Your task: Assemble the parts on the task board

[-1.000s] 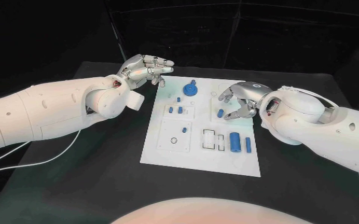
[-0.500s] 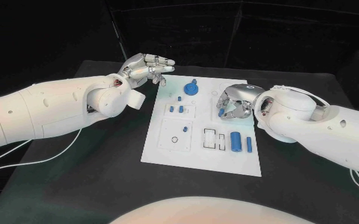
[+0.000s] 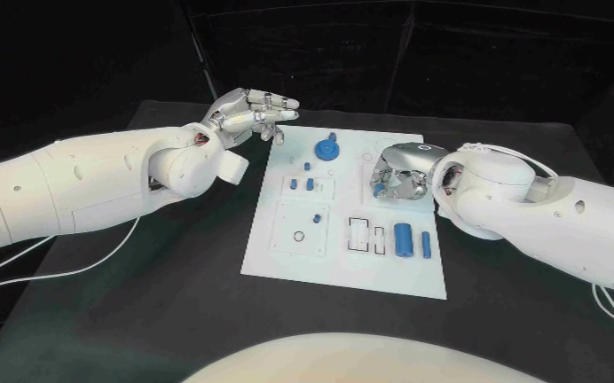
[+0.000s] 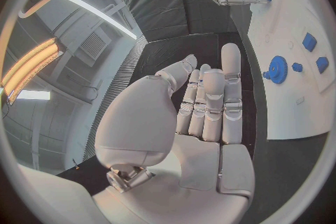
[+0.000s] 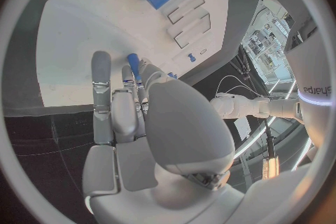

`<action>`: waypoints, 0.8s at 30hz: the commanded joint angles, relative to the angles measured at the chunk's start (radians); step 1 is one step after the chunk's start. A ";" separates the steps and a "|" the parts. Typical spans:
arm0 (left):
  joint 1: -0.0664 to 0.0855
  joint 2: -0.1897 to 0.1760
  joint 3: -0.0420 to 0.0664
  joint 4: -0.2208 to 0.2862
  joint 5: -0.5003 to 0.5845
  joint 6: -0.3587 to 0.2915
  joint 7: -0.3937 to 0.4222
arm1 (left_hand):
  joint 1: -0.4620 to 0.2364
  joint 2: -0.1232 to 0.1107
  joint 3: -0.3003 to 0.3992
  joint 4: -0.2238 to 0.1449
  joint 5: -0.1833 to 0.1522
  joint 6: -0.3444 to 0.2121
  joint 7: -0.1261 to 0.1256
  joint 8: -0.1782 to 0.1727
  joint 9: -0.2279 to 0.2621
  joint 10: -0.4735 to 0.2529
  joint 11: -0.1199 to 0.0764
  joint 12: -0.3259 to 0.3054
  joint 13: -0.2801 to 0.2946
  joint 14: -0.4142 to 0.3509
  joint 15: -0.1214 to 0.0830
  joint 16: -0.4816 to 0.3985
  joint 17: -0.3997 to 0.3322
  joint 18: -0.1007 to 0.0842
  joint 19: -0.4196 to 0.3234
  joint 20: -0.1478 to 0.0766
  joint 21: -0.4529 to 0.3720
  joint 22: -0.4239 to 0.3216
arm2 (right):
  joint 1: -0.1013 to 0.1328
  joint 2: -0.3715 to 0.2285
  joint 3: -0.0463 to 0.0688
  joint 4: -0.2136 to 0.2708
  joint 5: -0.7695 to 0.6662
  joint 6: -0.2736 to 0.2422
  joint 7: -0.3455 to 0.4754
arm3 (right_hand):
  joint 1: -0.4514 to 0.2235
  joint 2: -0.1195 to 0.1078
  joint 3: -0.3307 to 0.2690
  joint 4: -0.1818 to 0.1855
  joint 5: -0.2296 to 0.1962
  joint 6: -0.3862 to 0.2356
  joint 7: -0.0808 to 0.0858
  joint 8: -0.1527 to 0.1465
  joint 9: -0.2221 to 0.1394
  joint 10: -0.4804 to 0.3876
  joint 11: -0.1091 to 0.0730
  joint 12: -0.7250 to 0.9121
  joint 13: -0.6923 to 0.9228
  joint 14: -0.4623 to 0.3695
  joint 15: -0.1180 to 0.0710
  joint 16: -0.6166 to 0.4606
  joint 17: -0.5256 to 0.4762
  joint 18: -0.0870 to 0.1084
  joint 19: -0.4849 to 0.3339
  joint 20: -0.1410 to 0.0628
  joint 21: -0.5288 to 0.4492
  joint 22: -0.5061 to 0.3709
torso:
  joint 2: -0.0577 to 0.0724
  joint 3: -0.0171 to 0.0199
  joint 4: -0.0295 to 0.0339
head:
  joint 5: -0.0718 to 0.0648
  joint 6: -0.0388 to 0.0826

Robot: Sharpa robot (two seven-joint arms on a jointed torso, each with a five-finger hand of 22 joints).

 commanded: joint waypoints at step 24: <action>0.002 -0.002 0.001 -0.003 -0.002 -0.001 0.020 | 0.004 0.016 -0.003 0.000 0.005 -0.001 -0.001 0.006 0.000 -0.005 0.002 0.009 0.002 0.004 -0.007 0.008 0.000 0.014 0.003 -0.003 -0.004 -0.002 | 0.002 -0.072 0.002 0.105 0.033 -0.228 0.034 | -0.087 -0.056 0.248 -0.109 -0.018 0.077 -0.005 -0.008 0.001 0.110 -0.012 -0.071 0.004 0.026 -0.011 0.031 0.032 0.001 0.005 -0.007 0.083 0.092 | -0.003 -0.0004 0.0009 | -0.001 0.001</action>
